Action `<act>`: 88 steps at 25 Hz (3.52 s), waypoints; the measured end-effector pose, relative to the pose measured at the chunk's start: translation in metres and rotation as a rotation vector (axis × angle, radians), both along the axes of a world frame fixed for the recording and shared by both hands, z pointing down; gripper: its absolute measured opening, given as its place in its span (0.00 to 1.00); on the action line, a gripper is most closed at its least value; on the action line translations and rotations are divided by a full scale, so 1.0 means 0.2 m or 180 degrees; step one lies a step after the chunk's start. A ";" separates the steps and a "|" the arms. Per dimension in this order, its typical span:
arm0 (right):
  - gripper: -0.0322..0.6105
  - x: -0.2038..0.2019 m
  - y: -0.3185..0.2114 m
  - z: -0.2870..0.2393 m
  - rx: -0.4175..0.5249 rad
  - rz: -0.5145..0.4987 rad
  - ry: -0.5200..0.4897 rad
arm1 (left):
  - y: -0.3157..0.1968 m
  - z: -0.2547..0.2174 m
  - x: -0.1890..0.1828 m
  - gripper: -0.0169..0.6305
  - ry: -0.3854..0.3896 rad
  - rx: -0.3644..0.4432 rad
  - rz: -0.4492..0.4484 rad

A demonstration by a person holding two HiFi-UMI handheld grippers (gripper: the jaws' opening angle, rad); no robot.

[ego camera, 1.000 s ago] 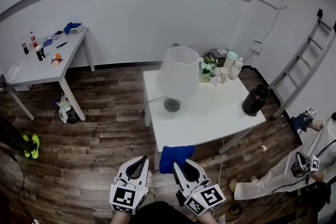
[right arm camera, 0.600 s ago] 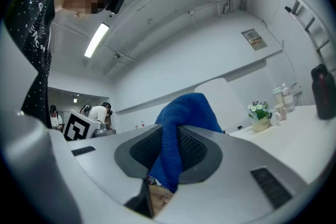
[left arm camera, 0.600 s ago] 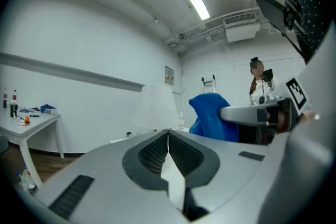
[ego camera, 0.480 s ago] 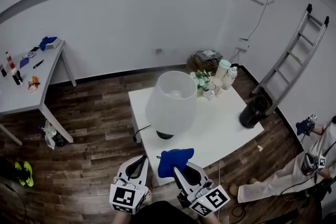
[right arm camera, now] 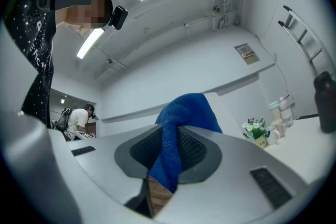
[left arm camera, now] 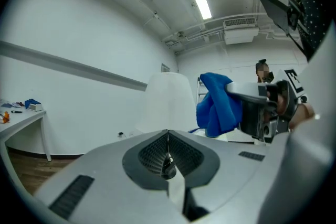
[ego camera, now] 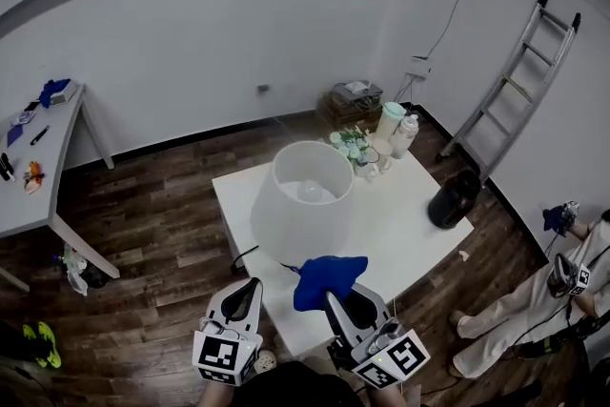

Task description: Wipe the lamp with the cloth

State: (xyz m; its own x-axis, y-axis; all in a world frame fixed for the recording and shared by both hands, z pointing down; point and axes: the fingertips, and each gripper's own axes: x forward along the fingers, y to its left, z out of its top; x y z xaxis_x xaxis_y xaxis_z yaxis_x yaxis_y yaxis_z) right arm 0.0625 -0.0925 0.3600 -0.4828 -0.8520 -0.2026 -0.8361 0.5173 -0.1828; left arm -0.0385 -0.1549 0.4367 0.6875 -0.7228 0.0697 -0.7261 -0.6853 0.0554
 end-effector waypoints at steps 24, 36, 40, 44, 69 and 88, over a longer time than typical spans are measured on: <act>0.17 0.32 -0.43 -0.14 -0.0555 -0.0150 0.0511 | -0.25 -0.04 -0.02 0.04 0.0080 -0.0054 -0.0371; 0.17 0.43 -0.38 0.34 -0.1299 -0.0255 0.0505 | -0.29 0.00 -0.02 0.04 0.0046 -0.0122 -0.0407; 0.17 0.46 -0.38 0.31 -0.1273 -0.0345 0.0717 | -0.30 0.00 -0.03 0.04 0.0048 -0.0122 -0.0434; 0.17 0.55 -0.43 0.00 -0.0826 -0.0457 0.0616 | -0.30 -0.01 -0.03 0.04 0.0042 -0.0107 -0.0439; 0.17 0.72 -0.98 0.19 -0.1284 -0.0689 0.0442 | -0.29 -0.01 -0.04 0.04 0.0008 -0.0127 -0.0513; 0.17 0.50 -1.29 -0.39 -0.1029 -0.2425 0.0752 | -0.68 -0.17 -0.07 0.04 -0.0292 0.0196 -0.0696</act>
State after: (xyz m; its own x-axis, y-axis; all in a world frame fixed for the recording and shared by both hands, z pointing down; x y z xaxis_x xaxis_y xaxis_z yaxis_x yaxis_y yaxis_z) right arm 0.1624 -0.3496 0.2824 -0.9454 -0.2769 0.1720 -0.3167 0.9053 -0.2830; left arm -0.0518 -0.2916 0.4020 0.5069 -0.8586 0.0758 -0.8577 -0.5112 -0.0548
